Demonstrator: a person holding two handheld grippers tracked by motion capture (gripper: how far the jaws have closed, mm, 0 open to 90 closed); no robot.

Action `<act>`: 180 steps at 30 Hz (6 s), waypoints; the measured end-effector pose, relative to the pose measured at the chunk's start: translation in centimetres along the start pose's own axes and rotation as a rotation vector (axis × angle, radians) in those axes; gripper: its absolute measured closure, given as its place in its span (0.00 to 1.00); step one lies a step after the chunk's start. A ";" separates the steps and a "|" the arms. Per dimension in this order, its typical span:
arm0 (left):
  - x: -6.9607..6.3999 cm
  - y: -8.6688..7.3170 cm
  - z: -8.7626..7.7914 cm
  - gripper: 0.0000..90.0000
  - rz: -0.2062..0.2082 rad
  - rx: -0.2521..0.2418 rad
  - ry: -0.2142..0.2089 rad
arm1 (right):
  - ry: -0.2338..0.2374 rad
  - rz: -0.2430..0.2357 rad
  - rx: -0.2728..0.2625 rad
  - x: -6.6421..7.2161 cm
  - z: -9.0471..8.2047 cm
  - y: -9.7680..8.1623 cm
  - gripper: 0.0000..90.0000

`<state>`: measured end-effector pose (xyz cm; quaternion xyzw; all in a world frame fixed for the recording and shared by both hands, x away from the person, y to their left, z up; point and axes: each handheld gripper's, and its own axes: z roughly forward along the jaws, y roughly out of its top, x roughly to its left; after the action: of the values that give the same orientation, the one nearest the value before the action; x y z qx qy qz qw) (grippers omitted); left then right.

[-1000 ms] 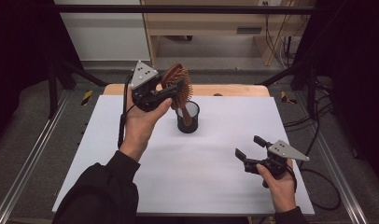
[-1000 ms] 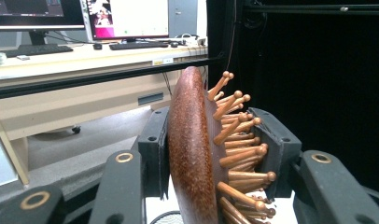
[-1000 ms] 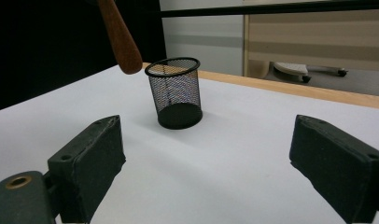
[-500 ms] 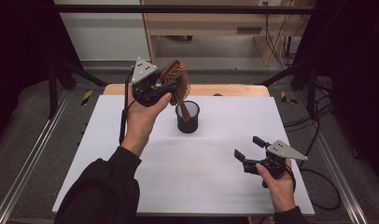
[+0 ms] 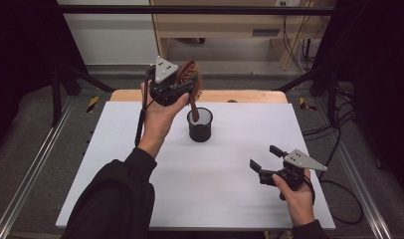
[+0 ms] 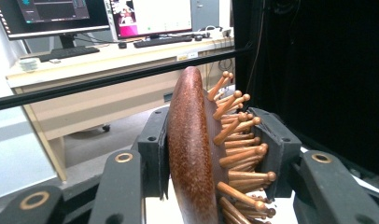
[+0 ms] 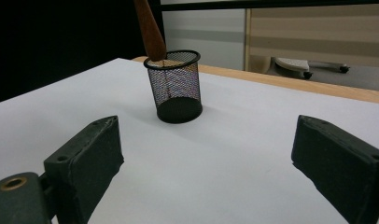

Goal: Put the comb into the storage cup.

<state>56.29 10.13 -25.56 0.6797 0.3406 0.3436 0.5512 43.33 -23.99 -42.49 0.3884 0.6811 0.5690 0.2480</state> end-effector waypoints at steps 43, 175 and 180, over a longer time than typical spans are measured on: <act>-0.1 -4.0 3.8 0.58 0.030 0.089 0.034 | -0.004 0.000 0.042 -0.5 0.2 -0.3 0.09; -4.3 -6.4 5.4 0.57 0.233 0.140 0.049 | 0.001 0.005 0.054 -0.4 0.4 -0.4 0.08; -4.8 -6.5 5.3 0.57 0.243 0.137 0.051 | -0.001 0.006 0.054 -0.4 0.4 -0.4 0.08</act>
<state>57.67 4.38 -33.20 0.7432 0.2922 0.4010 0.4490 43.73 -24.09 -43.06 0.3973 0.6950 0.5508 0.2361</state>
